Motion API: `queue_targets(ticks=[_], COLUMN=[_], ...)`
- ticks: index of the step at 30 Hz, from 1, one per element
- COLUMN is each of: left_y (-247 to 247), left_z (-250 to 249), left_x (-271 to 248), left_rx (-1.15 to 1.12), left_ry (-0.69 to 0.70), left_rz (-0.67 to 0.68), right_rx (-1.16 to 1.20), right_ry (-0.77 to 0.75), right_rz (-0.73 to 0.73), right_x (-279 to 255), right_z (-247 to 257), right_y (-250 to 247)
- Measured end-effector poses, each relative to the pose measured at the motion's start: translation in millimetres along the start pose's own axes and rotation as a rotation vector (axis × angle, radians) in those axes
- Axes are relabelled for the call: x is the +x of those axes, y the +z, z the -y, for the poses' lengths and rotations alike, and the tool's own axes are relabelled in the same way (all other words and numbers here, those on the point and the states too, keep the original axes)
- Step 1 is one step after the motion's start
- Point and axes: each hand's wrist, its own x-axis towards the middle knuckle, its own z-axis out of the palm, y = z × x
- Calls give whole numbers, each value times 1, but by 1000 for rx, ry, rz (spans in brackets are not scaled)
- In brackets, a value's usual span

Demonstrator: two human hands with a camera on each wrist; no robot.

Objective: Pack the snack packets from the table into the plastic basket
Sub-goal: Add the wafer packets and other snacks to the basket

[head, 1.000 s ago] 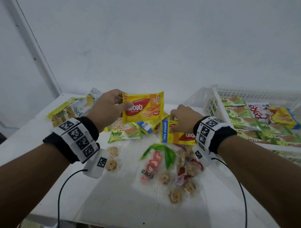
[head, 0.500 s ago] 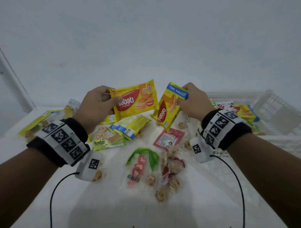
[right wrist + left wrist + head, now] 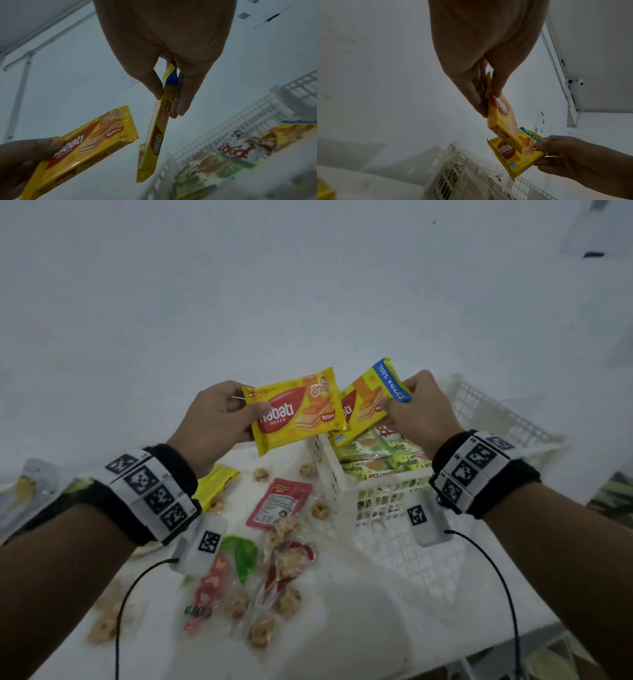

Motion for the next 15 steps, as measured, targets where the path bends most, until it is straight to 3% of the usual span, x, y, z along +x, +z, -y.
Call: queue_targets(ticks=[8,15], left_y=[99,171], left_z=[-22,-45], left_x=[53,91], left_rx=[45,87], left_ry=[-21,-53], left_rz=[21,-36], right_rx=[50,11], right_ry=[21,55], right_rz=[28,184], right_x=[71,137], right_z=[-46,-74], right_y=[-60,-96])
